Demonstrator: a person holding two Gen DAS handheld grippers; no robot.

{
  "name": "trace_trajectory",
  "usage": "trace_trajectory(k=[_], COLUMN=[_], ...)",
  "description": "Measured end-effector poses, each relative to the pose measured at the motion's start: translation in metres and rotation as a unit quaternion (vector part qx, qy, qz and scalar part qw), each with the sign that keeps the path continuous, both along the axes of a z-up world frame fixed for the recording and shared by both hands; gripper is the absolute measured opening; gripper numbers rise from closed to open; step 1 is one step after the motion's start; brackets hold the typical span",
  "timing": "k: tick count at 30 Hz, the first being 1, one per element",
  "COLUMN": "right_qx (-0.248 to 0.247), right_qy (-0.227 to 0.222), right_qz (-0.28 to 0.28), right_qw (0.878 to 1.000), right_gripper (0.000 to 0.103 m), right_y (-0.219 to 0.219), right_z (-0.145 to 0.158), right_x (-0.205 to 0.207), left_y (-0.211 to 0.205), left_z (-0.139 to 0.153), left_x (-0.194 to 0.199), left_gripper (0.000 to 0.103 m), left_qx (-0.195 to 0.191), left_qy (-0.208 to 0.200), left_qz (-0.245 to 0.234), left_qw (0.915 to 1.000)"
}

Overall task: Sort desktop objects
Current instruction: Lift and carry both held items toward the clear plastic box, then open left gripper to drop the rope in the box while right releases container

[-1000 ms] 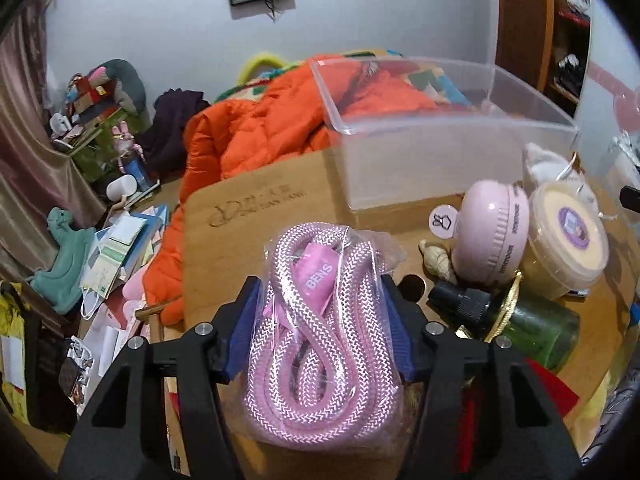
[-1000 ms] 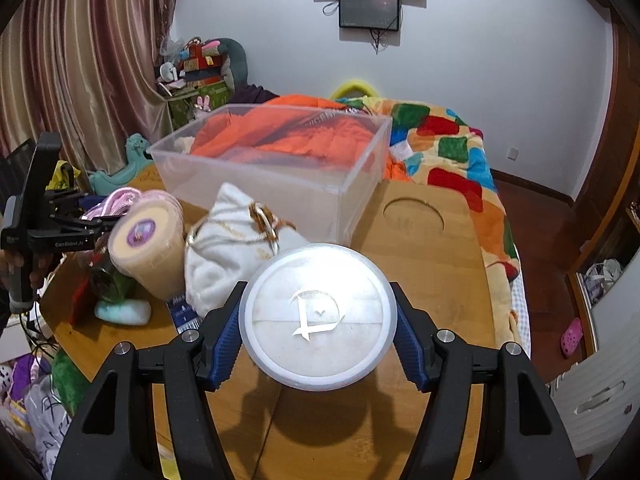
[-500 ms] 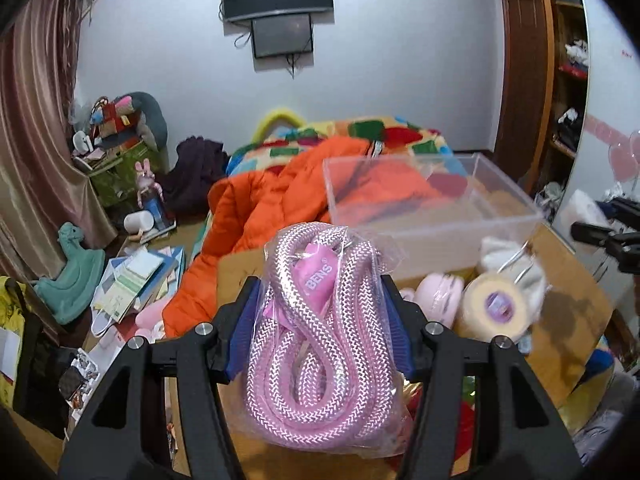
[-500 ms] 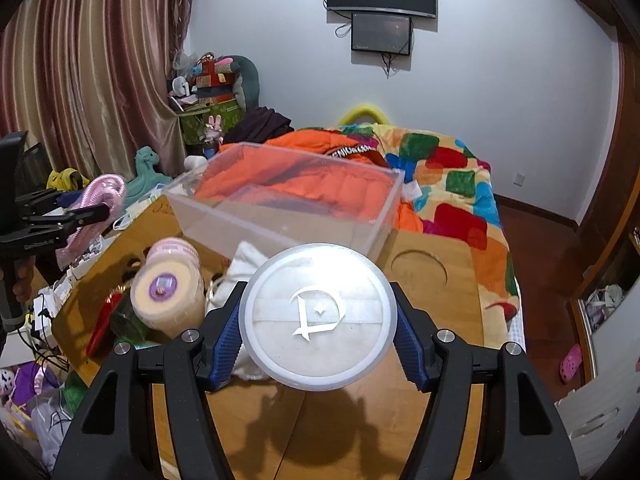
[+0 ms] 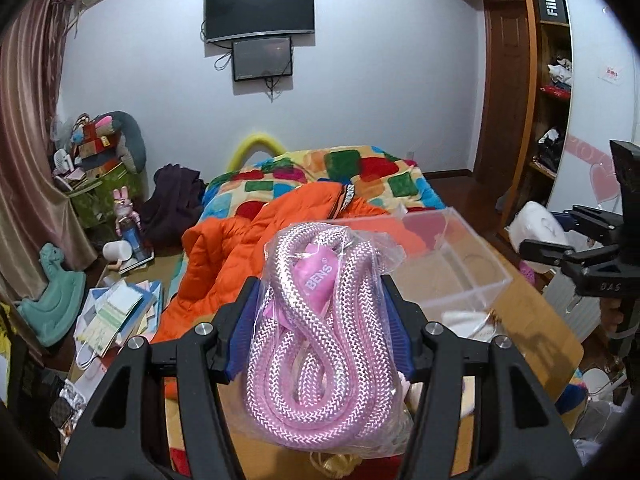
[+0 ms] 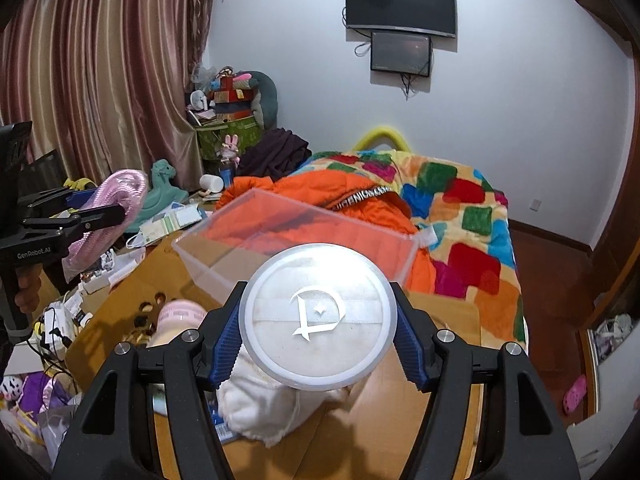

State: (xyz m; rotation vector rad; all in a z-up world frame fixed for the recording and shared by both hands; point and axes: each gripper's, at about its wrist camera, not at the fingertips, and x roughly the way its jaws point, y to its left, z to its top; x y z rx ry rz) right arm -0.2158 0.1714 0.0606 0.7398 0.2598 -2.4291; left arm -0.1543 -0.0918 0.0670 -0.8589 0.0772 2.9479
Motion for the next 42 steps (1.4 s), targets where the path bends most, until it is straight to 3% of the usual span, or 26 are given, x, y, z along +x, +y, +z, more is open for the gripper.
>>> trace_trajectory(k=[7,13,21,29,33,42], right_qx=[0.011,0.01,0.049,0.099,0.116,0.124], right_qy=[-0.001,-0.022,-0.056,-0.078,-0.084,-0.108], right_qz=[0.012,0.015,0.014,0.017,0.02,0.025], right_qw=[1.0,1.0,0.997,0.992,0.989,0.986], right_gripper=[0.062,0.062,0.062,0.062,0.062,0.062], right_y=[-0.015,-0.025,-0.043,-0.064,-0.07,-0.076], right_z=[-0.001,-0.015,-0.037,-0.059,-0.067,-0.077], right_x=[-0.025,-0.046,-0.08,-0.098,-0.101,-0.105], left_y=[0.009,0.019,0.021,0.029,0.032,0.037], left_z=[0.001,-0.014,-0.036,-0.06,-0.063,-0.075], left_x=[-0.03,-0.053,-0.09,-0.113,-0.119,-0.126], left_gripper=[0.057,0.057,0.057,0.057,0.04,0.04], left_qx=[0.006,0.013,0.039,0.031,0.024,0.011], left_qy=[-0.013,-0.034,-0.085,-0.131,-0.137,-0.145], left_qz=[-0.02,-0.031,-0.038,-0.044,-0.045,-0.05], left_qw=[0.9997,0.9989,0.9949,0.9899,0.9893,0.988])
